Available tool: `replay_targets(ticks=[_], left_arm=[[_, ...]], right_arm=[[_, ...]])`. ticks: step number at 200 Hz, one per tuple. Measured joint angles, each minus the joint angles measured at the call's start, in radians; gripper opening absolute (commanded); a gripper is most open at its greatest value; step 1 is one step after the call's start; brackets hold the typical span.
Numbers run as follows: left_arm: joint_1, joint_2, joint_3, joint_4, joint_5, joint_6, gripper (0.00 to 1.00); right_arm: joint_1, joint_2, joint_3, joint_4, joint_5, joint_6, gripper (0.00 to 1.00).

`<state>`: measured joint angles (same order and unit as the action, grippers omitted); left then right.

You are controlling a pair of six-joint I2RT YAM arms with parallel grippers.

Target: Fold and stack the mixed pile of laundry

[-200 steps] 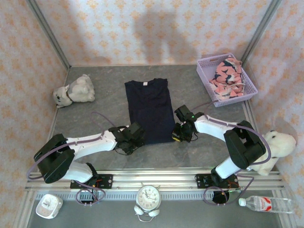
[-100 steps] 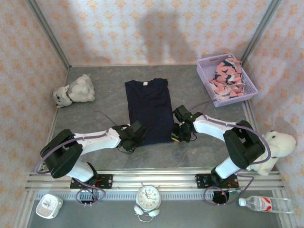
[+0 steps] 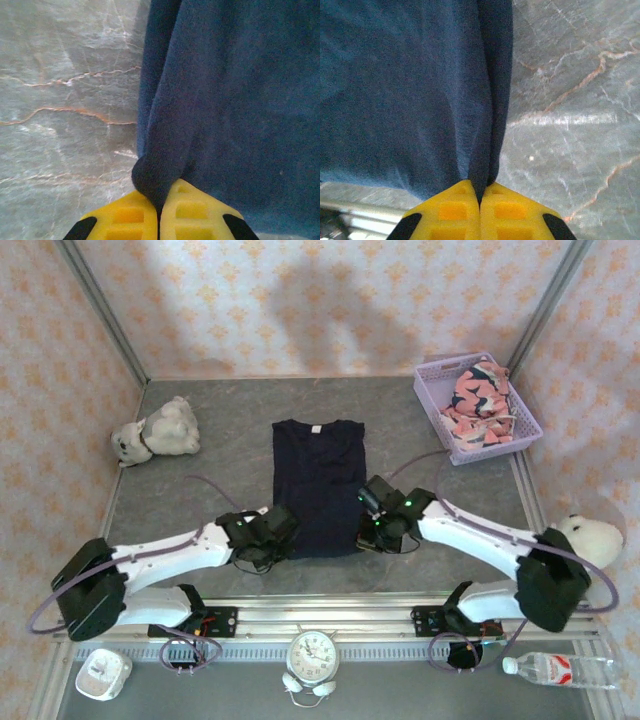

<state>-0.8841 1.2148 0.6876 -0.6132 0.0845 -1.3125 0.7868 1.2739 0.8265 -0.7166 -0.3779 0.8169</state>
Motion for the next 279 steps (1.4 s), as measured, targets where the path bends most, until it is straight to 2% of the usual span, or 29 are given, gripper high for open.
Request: replay_targets(ticks=[36,77,105,139,152,158,160,167,169,172,179,191,207,225,249,268,279], left_arm=[[0.032,-0.122,0.072,-0.076,-0.047,-0.007,0.00],[0.212,-0.118,0.213,-0.079,-0.058,0.055,0.00],[0.330,0.013,0.370,-0.077,-0.032,0.143,0.00],[0.449,0.257,0.602,-0.075,0.029,0.250,0.00],[0.488,0.374,0.723,-0.076,0.053,0.292,0.00],[0.506,0.435,0.790,-0.081,0.066,0.312,0.09],[0.513,0.462,0.817,-0.086,0.070,0.322,0.15],[0.533,0.539,0.907,-0.095,0.085,0.348,0.57],[0.536,0.555,0.929,-0.099,0.092,0.349,0.66],[0.544,0.594,0.975,-0.103,0.096,0.360,0.73],[0.561,0.684,1.089,-0.124,0.104,0.382,0.88],[0.585,0.829,1.283,-0.169,0.120,0.415,0.96],[0.612,0.992,1.482,-0.219,0.142,0.457,0.97],[0.632,1.051,1.517,-0.270,0.151,0.485,0.97],[0.637,1.009,1.403,-0.275,0.163,0.504,0.94],[0.634,0.913,1.238,-0.243,0.188,0.495,0.84],[0.627,0.850,1.140,-0.209,0.199,0.492,0.75]], right_arm=[[-0.012,-0.073,0.072,-0.062,0.019,0.037,0.00],[-0.102,-0.018,0.253,-0.061,0.031,0.037,0.00],[-0.166,0.087,0.377,-0.029,0.038,0.036,0.00],[-0.241,0.283,0.568,0.000,0.038,0.023,0.00],[-0.274,0.372,0.654,0.011,0.039,0.014,0.09],[-0.294,0.420,0.700,0.014,0.040,0.009,0.18],[-0.301,0.438,0.716,0.014,0.039,0.010,0.22],[-0.322,0.490,0.764,0.019,0.040,0.005,0.46],[-0.330,0.507,0.781,0.021,0.040,0.002,0.51],[-0.338,0.530,0.801,0.028,0.044,0.002,0.56],[-0.364,0.593,0.859,0.034,0.046,-0.002,0.62],[-0.403,0.698,0.967,0.031,0.051,-0.010,0.64],[-0.443,0.821,1.102,0.025,0.064,-0.025,0.65],[-0.464,0.875,1.165,0.016,0.073,-0.056,0.65],[-0.447,0.871,1.169,-0.001,0.071,-0.104,0.62],[-0.413,0.868,1.155,-0.002,0.056,-0.142,0.58],[-0.388,0.868,1.141,-0.005,0.044,-0.161,0.56]])
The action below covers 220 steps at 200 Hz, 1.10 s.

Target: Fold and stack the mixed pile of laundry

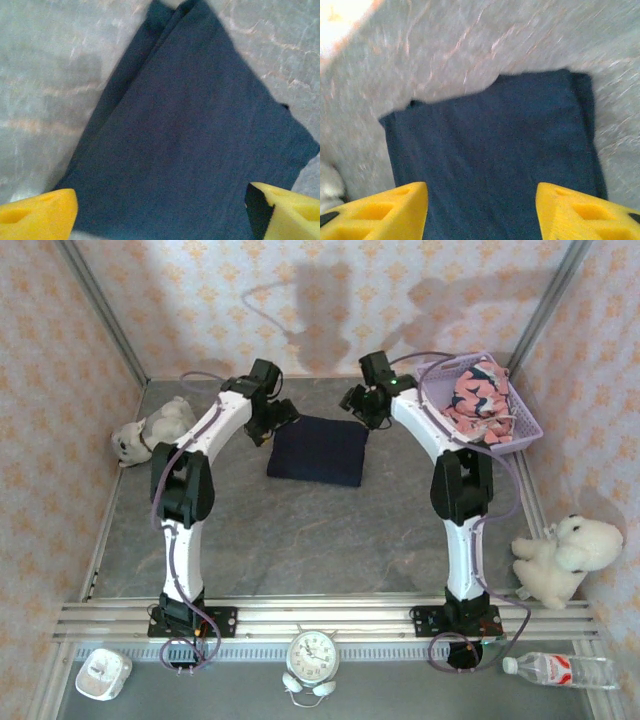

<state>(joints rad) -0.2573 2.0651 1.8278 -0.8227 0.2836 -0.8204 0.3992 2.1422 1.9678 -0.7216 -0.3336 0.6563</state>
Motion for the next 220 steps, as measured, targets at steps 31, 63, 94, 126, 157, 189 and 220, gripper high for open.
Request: replay_targets(ticks=[31,63,94,126,157,189,220], left_arm=[[-0.034,-0.106,-0.173,0.100,0.019,-0.025,0.49],[-0.073,-0.069,-0.220,0.171,0.024,-0.043,0.43],[-0.064,0.003,-0.268,0.206,0.023,-0.045,0.43],[-0.044,0.018,-0.306,0.232,0.034,-0.037,0.43],[-0.037,0.017,-0.315,0.237,0.048,0.004,0.44],[-0.018,0.045,-0.245,0.163,0.049,0.088,0.52],[0.018,0.128,-0.088,0.104,0.105,0.161,0.73]], right_arm=[[0.065,0.000,-0.071,0.003,-0.040,-0.028,0.52],[0.064,0.019,-0.146,0.021,-0.068,-0.026,0.50],[0.049,0.079,-0.171,0.052,-0.067,-0.028,0.50],[0.050,0.049,-0.276,0.132,-0.072,-0.026,0.50],[0.084,-0.045,-0.434,0.200,-0.068,0.012,0.49],[0.218,-0.157,-0.589,0.221,-0.060,0.107,0.50],[0.403,-0.214,-0.616,0.213,-0.059,0.208,0.55]])
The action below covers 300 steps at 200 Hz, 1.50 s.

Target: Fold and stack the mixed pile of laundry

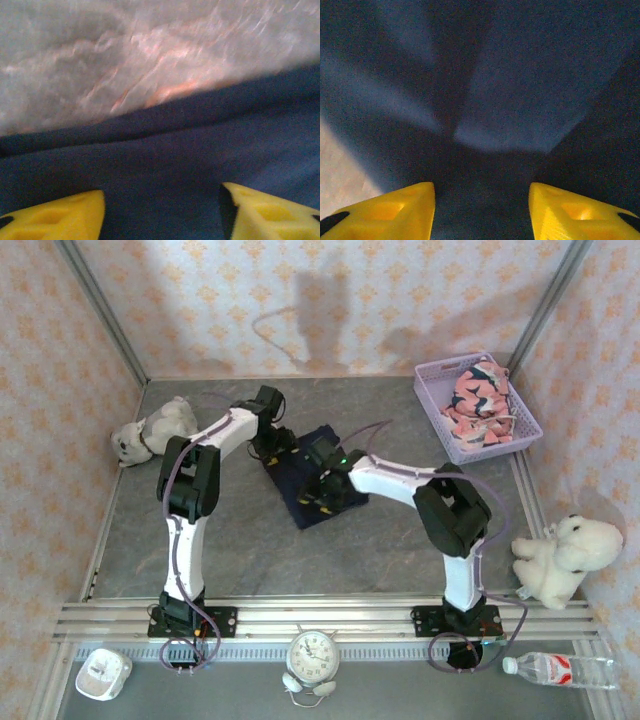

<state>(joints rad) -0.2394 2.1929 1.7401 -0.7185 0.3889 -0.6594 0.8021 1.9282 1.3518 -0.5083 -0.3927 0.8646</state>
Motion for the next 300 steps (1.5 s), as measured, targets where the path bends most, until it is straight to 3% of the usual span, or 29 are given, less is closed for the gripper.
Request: replay_targets(ticks=[20,48,81,110,150,176,192,212,247,253,276,300], left_arm=[[0.022,0.013,0.089,-0.043,0.035,0.031,0.77],[0.037,-0.031,0.145,-0.069,0.049,0.042,0.77],[0.024,-0.239,-0.085,-0.030,0.044,-0.023,0.76],[-0.046,-0.379,-0.306,0.021,0.013,-0.143,0.72],[-0.198,-0.360,-0.426,0.082,-0.062,-0.284,0.56],[-0.233,-0.299,-0.449,0.082,-0.108,-0.320,0.58],[-0.231,-0.272,-0.433,0.071,-0.122,-0.316,0.67],[-0.230,-0.255,-0.360,-0.003,-0.186,-0.283,0.79],[-0.231,-0.224,-0.213,-0.129,-0.269,-0.285,0.90],[-0.237,-0.224,-0.190,-0.140,-0.276,-0.298,0.92],[-0.284,-0.221,-0.120,-0.154,-0.309,-0.379,0.95],[-0.359,-0.160,-0.053,-0.161,-0.324,-0.476,0.96]], right_arm=[[0.024,-0.042,0.026,-0.045,0.015,0.020,0.56],[-0.059,-0.052,0.135,-0.100,0.049,-0.014,0.55],[-0.200,-0.027,0.192,-0.105,0.035,-0.080,0.51],[-0.284,0.112,0.286,-0.106,-0.025,-0.147,0.46],[-0.320,0.238,0.339,-0.140,-0.069,-0.205,0.35],[-0.352,0.239,0.288,-0.117,-0.122,-0.200,0.35],[-0.366,0.236,0.281,-0.105,-0.159,-0.204,0.37],[-0.369,0.229,0.280,-0.112,-0.169,-0.232,0.45],[-0.402,0.162,0.304,-0.220,-0.131,-0.319,0.67],[-0.413,0.143,0.314,-0.240,-0.118,-0.329,0.79],[-0.452,0.034,0.336,-0.294,-0.041,-0.385,1.00],[-0.478,-0.062,0.365,-0.330,0.021,-0.410,0.99]])
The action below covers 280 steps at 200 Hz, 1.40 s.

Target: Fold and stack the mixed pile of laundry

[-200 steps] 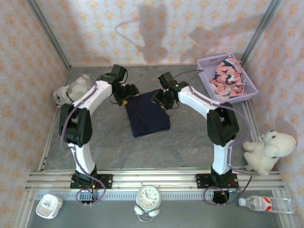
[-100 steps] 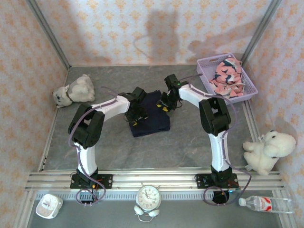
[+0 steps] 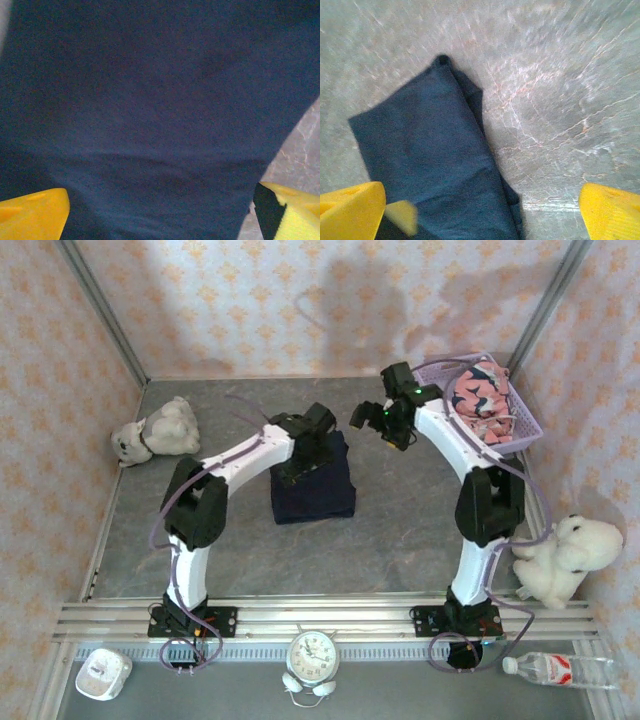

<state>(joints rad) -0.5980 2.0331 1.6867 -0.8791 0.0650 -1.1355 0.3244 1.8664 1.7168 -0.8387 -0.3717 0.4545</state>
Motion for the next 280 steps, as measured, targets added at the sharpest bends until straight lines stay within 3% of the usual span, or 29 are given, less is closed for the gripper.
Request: replay_targets(ticks=[29,63,125,175,216,248,265,280], left_arm=[[-0.048,0.143,0.061,-0.019,0.002,-0.056,0.97],[-0.010,0.212,0.141,-0.081,0.023,0.002,0.96],[0.269,0.306,0.284,-0.196,0.040,0.325,0.95],[0.509,0.430,0.508,-0.257,0.056,0.478,0.91],[0.602,0.573,0.780,-0.333,0.084,0.535,0.94],[0.624,0.575,0.794,-0.326,0.128,0.539,1.00],[0.626,0.545,0.756,-0.299,0.161,0.531,1.00],[0.626,0.511,0.725,-0.272,0.206,0.515,1.00]], right_arm=[[-0.040,-0.018,0.050,-0.023,0.031,-0.014,0.99],[-0.127,0.005,0.104,-0.064,0.084,-0.013,0.99],[-0.244,0.062,0.220,-0.092,0.204,-0.002,1.00],[-0.393,0.280,0.457,-0.150,0.333,-0.003,1.00],[-0.463,0.469,0.585,-0.183,0.377,0.031,1.00],[-0.483,0.586,0.644,-0.207,0.368,0.068,0.99],[-0.483,0.632,0.652,-0.222,0.356,0.089,0.84],[-0.483,0.673,0.662,-0.234,0.336,0.098,0.53]])
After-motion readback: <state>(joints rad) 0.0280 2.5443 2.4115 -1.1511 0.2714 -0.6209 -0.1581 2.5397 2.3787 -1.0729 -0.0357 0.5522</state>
